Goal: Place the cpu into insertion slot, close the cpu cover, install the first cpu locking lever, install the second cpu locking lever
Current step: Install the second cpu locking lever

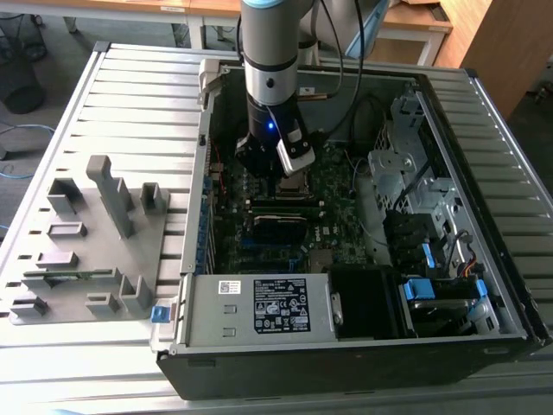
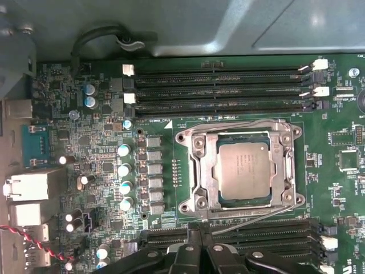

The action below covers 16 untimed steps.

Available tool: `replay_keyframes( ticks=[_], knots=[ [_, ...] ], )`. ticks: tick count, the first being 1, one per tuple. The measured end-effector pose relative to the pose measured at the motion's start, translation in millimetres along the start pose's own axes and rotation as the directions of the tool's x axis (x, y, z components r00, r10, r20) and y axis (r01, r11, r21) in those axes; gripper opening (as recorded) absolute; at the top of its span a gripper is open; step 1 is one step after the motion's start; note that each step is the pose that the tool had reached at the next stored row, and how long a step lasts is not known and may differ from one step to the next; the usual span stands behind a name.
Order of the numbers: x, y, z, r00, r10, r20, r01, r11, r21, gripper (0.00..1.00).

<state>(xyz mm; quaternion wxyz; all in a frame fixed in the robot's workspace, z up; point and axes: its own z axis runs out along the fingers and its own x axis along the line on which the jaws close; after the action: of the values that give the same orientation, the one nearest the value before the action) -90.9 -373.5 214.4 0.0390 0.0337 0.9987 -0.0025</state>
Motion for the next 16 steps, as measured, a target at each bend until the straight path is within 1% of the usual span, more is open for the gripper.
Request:
replay_keyframes(
  ticks=[3, 9, 13, 16],
  knots=[
    [-0.1, 0.0, -0.1, 1.0, 0.0, 0.0001, 0.0, 1.0, -0.0008, 0.1],
    [-0.2, -3.2, -0.1, 1.0, 0.0, 0.0, 0.0, 1.0, -0.0007, 0.1],
    [-0.1, -3.5, -0.1, 1.0, 0.0, 0.0002, 0.0, 1.0, -0.0007, 0.1],
    [1.2, -3.7, 0.9, 1.0, 0.0, 0.0013, 0.0, 1.0, -0.0016, 0.1]
  ],
)
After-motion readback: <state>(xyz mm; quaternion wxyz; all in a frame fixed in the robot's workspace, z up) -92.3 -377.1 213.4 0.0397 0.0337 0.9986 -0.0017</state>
